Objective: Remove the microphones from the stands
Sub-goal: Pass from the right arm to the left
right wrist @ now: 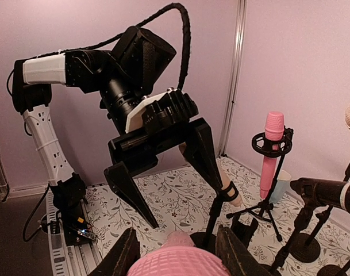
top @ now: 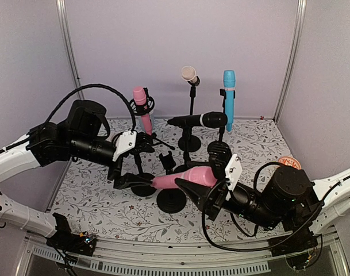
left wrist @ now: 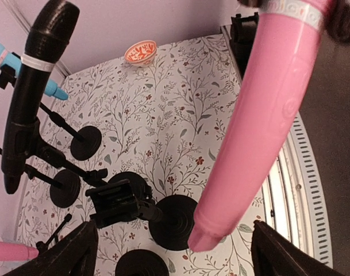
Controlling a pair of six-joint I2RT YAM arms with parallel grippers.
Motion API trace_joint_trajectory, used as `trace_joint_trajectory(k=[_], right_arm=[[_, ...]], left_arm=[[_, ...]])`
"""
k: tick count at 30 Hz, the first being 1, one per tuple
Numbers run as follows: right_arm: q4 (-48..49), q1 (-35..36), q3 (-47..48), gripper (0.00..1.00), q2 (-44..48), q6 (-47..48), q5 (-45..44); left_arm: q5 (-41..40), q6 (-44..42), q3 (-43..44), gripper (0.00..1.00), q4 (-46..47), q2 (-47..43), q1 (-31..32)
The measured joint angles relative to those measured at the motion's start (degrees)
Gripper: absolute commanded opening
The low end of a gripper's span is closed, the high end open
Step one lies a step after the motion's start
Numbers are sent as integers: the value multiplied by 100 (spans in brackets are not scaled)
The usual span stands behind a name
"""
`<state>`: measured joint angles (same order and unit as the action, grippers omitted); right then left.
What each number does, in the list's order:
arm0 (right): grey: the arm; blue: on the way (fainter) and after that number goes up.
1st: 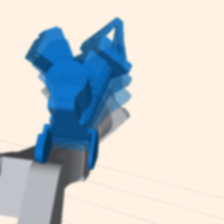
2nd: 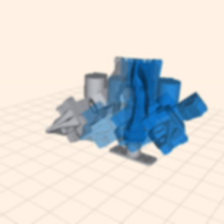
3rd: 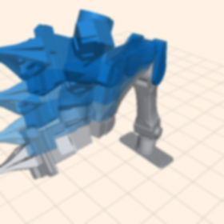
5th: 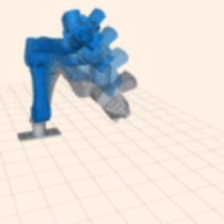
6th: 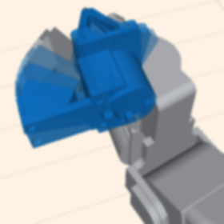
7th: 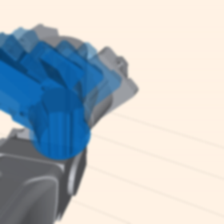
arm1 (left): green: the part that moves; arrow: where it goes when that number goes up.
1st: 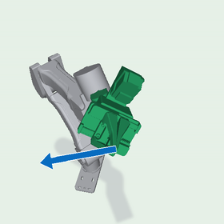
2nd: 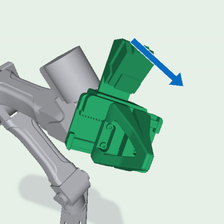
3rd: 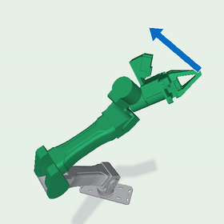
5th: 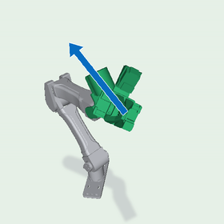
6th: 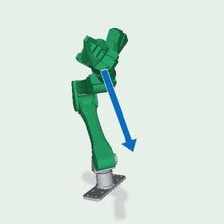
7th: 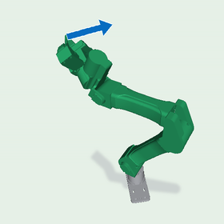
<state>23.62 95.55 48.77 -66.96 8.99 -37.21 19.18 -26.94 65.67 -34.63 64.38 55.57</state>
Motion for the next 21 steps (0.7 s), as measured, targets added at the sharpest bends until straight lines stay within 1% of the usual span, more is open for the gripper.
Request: trace_joint_trajectory(k=[6,13,15,20,21], right_arm=[[146,-564,487,0,-745,-63,782],[612,-949,796,0,-1397,-33,1307],[704,-975,866,0,-1502,-20,1410],[907,-984,1071,0,-1670,4,1624],[929,-986,1102,6,-1685,2,1663]], left_arm=[[337,-343,365,77,-317,52,0],[651,-780,695,69,-868,153,2],[697,-866,719,62,-1012,177,2],[697,-1045,723,32,-1226,201,2],[673,-1099,726,26,-1241,201,2]])
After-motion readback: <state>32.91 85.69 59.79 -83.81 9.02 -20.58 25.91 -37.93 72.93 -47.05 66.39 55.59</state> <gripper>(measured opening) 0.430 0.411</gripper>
